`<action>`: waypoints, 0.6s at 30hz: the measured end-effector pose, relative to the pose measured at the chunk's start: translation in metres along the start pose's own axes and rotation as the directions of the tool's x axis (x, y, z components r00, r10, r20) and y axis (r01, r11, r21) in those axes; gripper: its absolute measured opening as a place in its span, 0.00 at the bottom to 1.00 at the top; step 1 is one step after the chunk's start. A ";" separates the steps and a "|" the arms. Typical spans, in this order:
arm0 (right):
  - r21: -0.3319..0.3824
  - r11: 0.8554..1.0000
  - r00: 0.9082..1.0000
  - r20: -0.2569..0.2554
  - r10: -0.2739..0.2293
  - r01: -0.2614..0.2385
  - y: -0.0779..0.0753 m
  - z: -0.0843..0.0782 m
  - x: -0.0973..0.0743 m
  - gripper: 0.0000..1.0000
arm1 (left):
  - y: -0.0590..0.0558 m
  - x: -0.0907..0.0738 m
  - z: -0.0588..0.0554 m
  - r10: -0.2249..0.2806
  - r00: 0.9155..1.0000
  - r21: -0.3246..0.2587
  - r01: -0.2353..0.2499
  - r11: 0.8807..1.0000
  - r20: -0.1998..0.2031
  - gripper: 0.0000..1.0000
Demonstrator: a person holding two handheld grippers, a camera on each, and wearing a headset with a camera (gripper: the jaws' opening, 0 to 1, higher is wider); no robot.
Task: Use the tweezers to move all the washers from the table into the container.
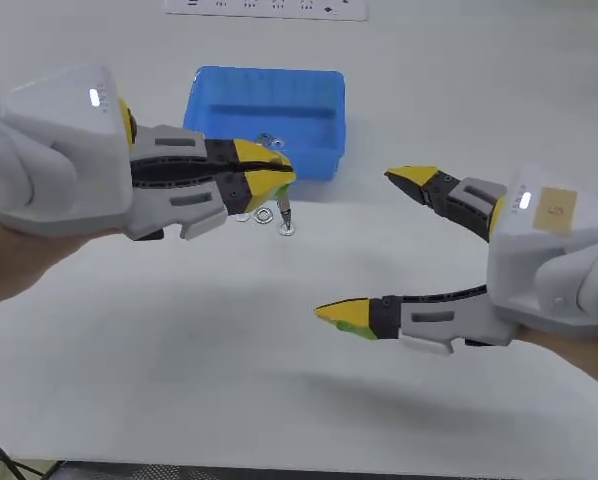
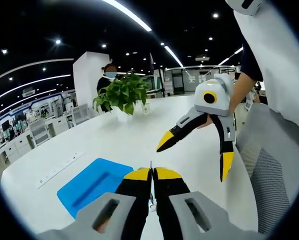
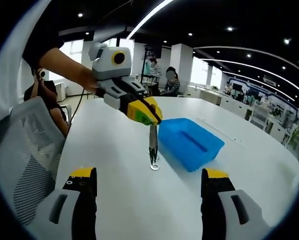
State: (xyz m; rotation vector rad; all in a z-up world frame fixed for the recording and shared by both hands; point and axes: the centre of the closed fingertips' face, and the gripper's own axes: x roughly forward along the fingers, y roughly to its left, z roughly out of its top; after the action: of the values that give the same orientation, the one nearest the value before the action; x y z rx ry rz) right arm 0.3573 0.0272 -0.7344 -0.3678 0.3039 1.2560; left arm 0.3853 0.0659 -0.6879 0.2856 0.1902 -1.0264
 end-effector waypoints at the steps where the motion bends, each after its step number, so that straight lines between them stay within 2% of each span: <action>1: 0.006 1.000 1.000 -0.001 0.002 -0.002 0.000 -0.001 0.000 0.86 | 0.000 0.001 -0.001 -0.001 1.000 0.003 0.001 1.000 -0.002 0.05; 4: 0.016 1.000 1.000 -0.009 0.009 -0.008 0.001 -0.005 -0.001 0.88 | 0.000 0.004 -0.003 -0.010 1.000 0.005 0.010 1.000 -0.007 0.05; 7: 0.056 0.998 1.000 -0.003 0.014 -0.014 0.002 -0.006 -0.002 0.92 | -0.001 0.005 -0.007 -0.021 1.000 0.004 0.021 1.000 -0.015 0.05; 13: 0.082 0.996 1.000 -0.017 0.019 -0.017 0.000 -0.011 0.000 0.96 | -0.003 0.006 -0.011 -0.032 0.999 0.004 0.032 0.999 -0.023 0.05; 18: 0.084 0.996 0.999 -0.022 0.025 -0.023 0.000 -0.010 0.003 0.96 | -0.002 0.006 -0.012 -0.033 0.999 0.005 0.033 0.999 -0.029 0.05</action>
State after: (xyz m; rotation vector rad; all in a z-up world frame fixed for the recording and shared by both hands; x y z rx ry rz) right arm 0.3574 0.0256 -0.7447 -0.3072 0.3804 1.2586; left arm 0.3864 0.0642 -0.7015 0.3035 0.2182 -1.0558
